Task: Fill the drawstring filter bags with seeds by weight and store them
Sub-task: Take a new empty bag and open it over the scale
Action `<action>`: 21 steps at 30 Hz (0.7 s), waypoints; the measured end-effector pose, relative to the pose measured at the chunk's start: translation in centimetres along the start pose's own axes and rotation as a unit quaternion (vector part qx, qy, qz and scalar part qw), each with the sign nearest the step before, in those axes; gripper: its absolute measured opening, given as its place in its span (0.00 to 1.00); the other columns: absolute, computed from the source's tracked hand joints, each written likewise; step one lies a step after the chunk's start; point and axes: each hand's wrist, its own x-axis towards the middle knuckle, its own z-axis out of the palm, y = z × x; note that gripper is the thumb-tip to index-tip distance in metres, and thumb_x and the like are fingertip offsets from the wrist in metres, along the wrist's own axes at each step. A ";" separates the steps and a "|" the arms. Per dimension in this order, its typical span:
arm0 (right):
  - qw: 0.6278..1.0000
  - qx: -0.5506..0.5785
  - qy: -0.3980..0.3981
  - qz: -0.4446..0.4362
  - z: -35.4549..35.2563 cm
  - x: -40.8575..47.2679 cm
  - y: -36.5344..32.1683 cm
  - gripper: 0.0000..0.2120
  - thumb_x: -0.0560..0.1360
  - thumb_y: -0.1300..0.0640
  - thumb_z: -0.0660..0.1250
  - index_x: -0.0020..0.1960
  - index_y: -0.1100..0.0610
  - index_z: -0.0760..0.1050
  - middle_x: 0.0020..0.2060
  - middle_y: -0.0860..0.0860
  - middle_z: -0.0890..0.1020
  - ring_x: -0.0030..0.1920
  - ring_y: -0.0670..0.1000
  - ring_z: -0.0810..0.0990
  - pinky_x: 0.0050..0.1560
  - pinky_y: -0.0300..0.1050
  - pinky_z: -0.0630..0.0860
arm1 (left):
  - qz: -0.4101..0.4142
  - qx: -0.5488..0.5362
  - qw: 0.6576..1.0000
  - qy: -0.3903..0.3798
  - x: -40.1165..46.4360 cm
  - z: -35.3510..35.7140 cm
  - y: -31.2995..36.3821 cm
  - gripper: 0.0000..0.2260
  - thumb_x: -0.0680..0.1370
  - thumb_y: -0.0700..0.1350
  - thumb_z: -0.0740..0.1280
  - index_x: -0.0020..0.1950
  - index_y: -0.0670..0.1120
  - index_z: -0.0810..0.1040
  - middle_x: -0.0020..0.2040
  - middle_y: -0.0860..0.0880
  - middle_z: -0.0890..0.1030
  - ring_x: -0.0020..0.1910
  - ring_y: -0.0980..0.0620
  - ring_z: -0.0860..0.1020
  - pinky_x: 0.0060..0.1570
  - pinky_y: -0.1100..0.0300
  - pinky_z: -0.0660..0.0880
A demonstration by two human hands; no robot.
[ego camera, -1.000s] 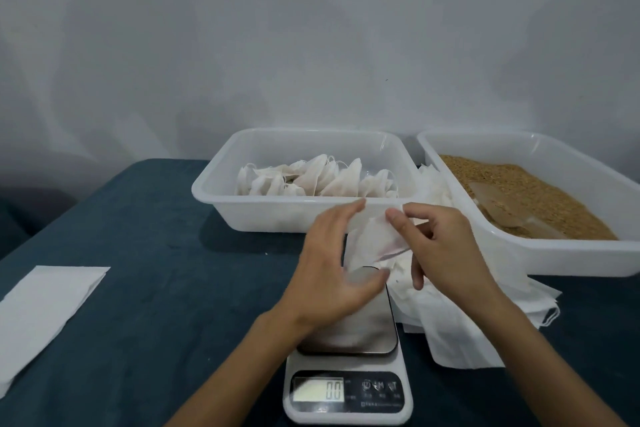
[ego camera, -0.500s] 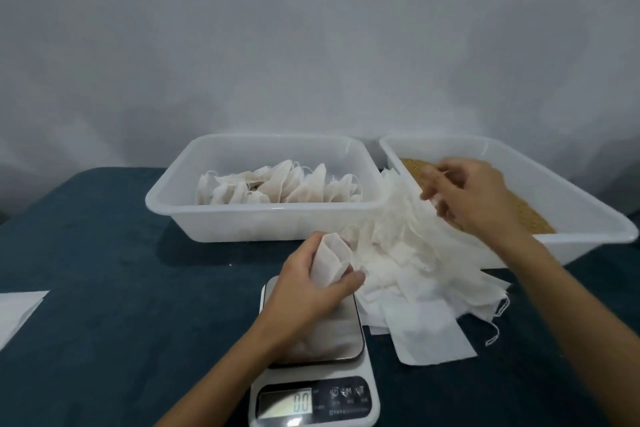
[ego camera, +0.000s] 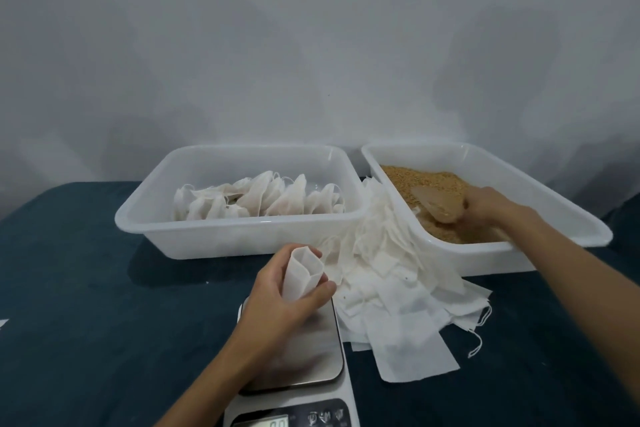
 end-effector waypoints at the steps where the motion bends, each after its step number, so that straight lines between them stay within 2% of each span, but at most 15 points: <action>1: 1.000 0.008 0.006 0.001 -0.2 0.2 0.2 0.16 0.71 0.46 0.76 0.40 0.53 0.71 0.37 0.48 0.78 0.39 0.49 0.76 0.37 0.44 0.71 | 0.000 -0.002 1.000 0.002 0.0 0.0 0.0 0.22 0.69 0.59 0.76 0.61 0.56 0.78 0.46 0.50 0.84 0.47 0.48 0.83 0.47 0.57 0.79; 3: 1.000 0.010 0.008 0.014 -0.8 0.6 0.9 0.16 0.73 0.42 0.73 0.46 0.52 0.70 0.42 0.49 0.78 0.44 0.52 0.77 0.45 0.46 0.74 | 0.002 -0.004 1.000 0.006 0.0 0.0 0.1 0.22 0.69 0.59 0.76 0.60 0.56 0.78 0.46 0.49 0.84 0.48 0.48 0.83 0.47 0.59 0.79; 5: 0.999 -0.007 0.017 0.030 -1.3 1.1 1.8 0.17 0.75 0.42 0.71 0.51 0.53 0.71 0.44 0.50 0.78 0.47 0.52 0.77 0.48 0.46 0.74 | 0.003 -0.010 1.000 0.006 0.1 0.0 0.2 0.21 0.69 0.58 0.76 0.59 0.56 0.79 0.46 0.49 0.84 0.48 0.47 0.83 0.47 0.60 0.80; 9: 0.994 -0.080 0.064 0.046 -1.5 2.2 3.1 0.13 0.77 0.49 0.69 0.53 0.58 0.76 0.42 0.51 0.79 0.44 0.52 0.78 0.45 0.45 0.76 | 0.001 -0.021 1.000 0.011 0.1 -0.1 0.2 0.20 0.68 0.57 0.76 0.58 0.56 0.79 0.45 0.49 0.84 0.46 0.49 0.83 0.47 0.61 0.79; 12: 0.989 -0.123 0.073 0.037 -1.7 3.1 2.8 0.09 0.78 0.57 0.67 0.57 0.58 0.75 0.47 0.53 0.80 0.46 0.52 0.77 0.48 0.46 0.79 | 0.003 -0.020 1.000 0.012 0.2 -0.1 0.1 0.20 0.68 0.58 0.76 0.58 0.57 0.79 0.45 0.48 0.83 0.45 0.51 0.82 0.46 0.61 0.79; 15: 0.989 -0.137 0.064 0.004 -2.1 3.7 1.1 0.11 0.76 0.57 0.72 0.56 0.58 0.76 0.48 0.52 0.80 0.48 0.53 0.80 0.52 0.48 0.81 | 0.005 -0.020 1.000 0.011 0.2 -0.1 0.1 0.20 0.69 0.57 0.76 0.59 0.57 0.79 0.44 0.48 0.83 0.44 0.50 0.81 0.45 0.60 0.79; 18: 0.988 -0.131 0.046 -0.061 -1.7 4.1 -1.2 0.17 0.72 0.54 0.77 0.55 0.59 0.76 0.50 0.54 0.80 0.51 0.55 0.80 0.52 0.48 0.79 | 0.004 -0.016 1.000 0.012 0.2 -0.1 0.0 0.22 0.69 0.58 0.76 0.61 0.57 0.79 0.45 0.48 0.83 0.45 0.48 0.81 0.45 0.59 0.79; 21: 0.985 -0.128 0.043 -0.107 -1.1 4.3 -2.8 0.15 0.73 0.56 0.76 0.56 0.59 0.78 0.52 0.55 0.82 0.52 0.55 0.80 0.52 0.48 0.78 | 0.003 -0.015 1.000 0.010 0.1 -0.1 0.0 0.22 0.69 0.58 0.76 0.61 0.56 0.79 0.45 0.48 0.83 0.45 0.48 0.82 0.46 0.59 0.80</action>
